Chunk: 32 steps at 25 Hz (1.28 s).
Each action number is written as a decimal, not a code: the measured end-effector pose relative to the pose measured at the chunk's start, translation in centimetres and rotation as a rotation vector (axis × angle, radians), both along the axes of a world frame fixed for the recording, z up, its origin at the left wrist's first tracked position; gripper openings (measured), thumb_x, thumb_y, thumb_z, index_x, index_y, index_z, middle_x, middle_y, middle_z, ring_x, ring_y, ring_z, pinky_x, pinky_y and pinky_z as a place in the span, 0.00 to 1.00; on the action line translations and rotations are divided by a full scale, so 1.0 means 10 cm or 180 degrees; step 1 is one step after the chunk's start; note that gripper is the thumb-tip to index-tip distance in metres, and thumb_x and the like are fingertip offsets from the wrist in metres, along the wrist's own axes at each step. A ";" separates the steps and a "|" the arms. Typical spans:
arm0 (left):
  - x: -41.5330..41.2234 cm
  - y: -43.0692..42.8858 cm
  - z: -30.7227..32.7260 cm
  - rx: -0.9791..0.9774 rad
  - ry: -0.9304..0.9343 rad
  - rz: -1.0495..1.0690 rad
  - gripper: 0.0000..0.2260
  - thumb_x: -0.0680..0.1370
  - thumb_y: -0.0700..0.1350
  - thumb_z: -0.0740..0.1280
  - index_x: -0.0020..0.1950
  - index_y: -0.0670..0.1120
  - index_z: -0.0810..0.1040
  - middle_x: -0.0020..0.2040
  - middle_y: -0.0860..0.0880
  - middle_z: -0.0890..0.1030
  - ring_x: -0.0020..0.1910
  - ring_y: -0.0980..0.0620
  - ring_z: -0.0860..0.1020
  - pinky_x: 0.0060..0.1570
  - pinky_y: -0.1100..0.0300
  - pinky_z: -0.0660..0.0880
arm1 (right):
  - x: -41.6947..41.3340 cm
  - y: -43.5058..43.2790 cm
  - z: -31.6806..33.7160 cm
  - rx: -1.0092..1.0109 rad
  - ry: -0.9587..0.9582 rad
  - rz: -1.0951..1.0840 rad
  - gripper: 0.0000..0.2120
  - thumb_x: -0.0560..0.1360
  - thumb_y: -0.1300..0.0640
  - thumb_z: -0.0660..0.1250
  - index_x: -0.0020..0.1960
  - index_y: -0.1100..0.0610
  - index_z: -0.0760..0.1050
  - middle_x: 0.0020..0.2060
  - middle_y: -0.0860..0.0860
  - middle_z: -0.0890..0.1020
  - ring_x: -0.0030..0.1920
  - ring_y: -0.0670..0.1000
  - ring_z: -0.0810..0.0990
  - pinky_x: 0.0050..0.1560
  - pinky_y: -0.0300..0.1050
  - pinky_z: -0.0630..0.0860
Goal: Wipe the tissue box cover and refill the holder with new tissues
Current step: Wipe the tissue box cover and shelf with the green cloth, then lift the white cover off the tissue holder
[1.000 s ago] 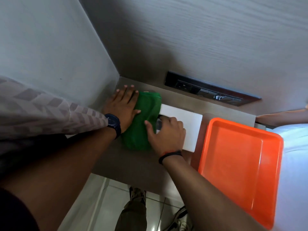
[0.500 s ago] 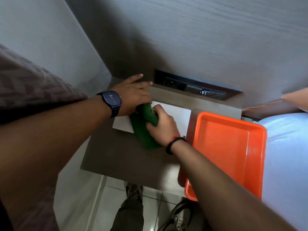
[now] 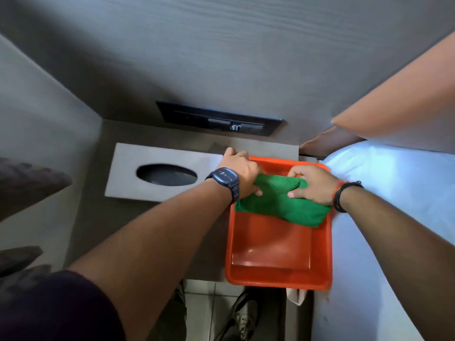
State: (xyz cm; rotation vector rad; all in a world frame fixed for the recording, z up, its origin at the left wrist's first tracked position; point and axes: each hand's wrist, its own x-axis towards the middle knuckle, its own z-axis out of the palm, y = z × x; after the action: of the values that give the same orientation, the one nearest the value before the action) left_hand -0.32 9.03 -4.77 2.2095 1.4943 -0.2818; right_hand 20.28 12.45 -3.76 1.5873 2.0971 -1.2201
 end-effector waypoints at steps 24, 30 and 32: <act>-0.94 -0.50 -0.37 0.1373 -0.0498 0.1844 0.15 0.71 0.53 0.68 0.54 0.47 0.79 0.54 0.42 0.79 0.50 0.38 0.75 0.47 0.47 0.71 | -1.07 -0.77 -0.31 0.2133 0.0447 -0.1250 0.11 0.73 0.56 0.66 0.53 0.60 0.76 0.47 0.58 0.80 0.46 0.60 0.79 0.47 0.52 0.75; -2.03 -0.71 -0.51 0.0422 -0.0606 0.4176 0.43 0.60 0.60 0.77 0.68 0.45 0.66 0.66 0.40 0.70 0.64 0.39 0.69 0.62 0.44 0.68 | -1.98 -0.86 -0.37 0.0822 -0.0103 -0.1844 0.26 0.71 0.44 0.69 0.60 0.60 0.69 0.51 0.62 0.81 0.52 0.64 0.79 0.47 0.53 0.76; -2.15 -0.76 -0.56 -0.0028 -0.0896 0.4503 0.45 0.61 0.57 0.78 0.71 0.44 0.63 0.69 0.41 0.69 0.66 0.41 0.68 0.63 0.48 0.68 | -2.11 -0.85 -0.43 0.0593 -0.0283 -0.2073 0.28 0.68 0.42 0.71 0.58 0.61 0.69 0.51 0.63 0.81 0.51 0.64 0.79 0.45 0.52 0.76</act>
State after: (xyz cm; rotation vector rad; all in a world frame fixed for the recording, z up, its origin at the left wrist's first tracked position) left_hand -21.85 1.42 -10.32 0.6954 2.3689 0.4537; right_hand -0.80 3.98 -8.01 2.4812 1.7251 -1.1040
